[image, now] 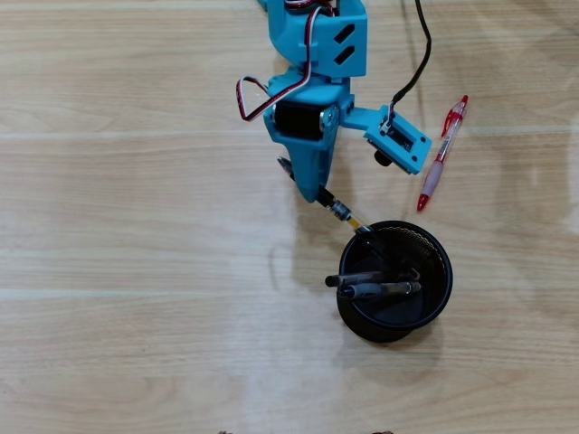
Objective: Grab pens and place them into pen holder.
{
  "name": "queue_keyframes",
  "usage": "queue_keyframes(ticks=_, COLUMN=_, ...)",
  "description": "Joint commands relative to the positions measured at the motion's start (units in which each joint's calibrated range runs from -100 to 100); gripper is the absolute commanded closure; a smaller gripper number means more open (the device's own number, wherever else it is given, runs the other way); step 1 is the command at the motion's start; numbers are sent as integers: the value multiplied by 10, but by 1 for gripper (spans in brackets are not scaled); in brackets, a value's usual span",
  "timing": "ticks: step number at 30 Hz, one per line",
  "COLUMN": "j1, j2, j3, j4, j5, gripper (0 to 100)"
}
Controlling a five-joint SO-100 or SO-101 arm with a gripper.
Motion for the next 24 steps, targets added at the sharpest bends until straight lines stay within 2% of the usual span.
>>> queue_keyframes(ticks=1, j1=5, j2=-1, j3=-31, j4=-39, j5=42, gripper=98)
queue_keyframes(ticks=7, j1=0, j2=-8, j3=-32, j4=-110, j5=95, gripper=98)
queue_keyframes(ticks=9, j1=-2, j2=-8, j3=-32, j4=-123, j5=109, gripper=94)
queue_keyframes(ticks=12, j1=1, j2=-6, j3=-25, j4=-125, j5=116, gripper=87)
queue_keyframes(ticks=20, j1=-13, j2=-8, j3=-31, j4=-125, j5=137, gripper=84)
queue_keyframes(ticks=24, j1=-26, j2=-43, j3=-64, j4=-125, j5=128, gripper=83)
